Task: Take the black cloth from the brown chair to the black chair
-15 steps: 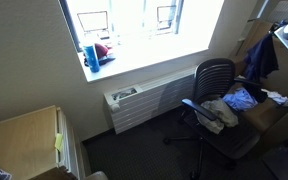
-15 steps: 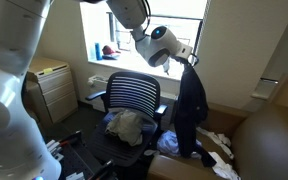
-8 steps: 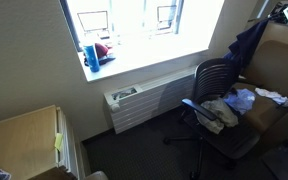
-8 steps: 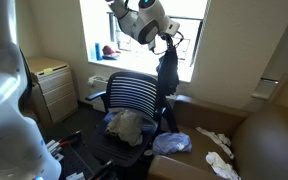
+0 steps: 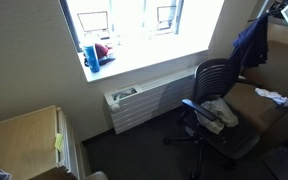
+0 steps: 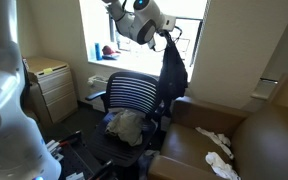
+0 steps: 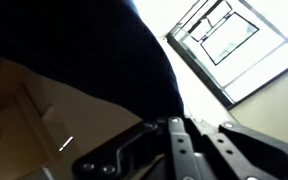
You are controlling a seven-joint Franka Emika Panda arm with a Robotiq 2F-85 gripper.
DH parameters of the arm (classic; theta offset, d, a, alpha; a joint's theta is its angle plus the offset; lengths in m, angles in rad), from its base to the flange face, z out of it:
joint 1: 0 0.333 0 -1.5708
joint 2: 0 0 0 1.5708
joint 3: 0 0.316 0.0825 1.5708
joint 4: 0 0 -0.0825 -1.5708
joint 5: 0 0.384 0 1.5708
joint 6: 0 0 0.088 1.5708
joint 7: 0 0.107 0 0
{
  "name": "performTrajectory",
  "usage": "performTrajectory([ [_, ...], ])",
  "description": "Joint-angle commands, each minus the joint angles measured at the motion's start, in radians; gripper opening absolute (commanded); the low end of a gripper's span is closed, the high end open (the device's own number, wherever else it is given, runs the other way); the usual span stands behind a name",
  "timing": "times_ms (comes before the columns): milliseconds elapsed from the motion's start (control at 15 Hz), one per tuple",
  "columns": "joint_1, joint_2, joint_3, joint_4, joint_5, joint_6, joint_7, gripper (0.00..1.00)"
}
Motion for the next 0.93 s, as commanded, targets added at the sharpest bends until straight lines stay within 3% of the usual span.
performTrajectory([
  [0, -0.043, -0.104, 0.171, -0.026, -0.069, 0.046, 0.051, 0.01],
  [333, -0.186, -0.150, 0.541, -0.009, -0.306, 0.071, 0.344, 0.01],
  [533, -0.308, -0.056, 0.739, -0.011, -0.537, 0.140, 0.539, 0.01],
  [600, -0.371, 0.002, 0.831, 0.070, -0.629, 0.066, 0.598, 0.01],
  [867, -0.608, 0.223, 1.119, 0.032, -0.955, 0.072, 0.744, 0.01],
])
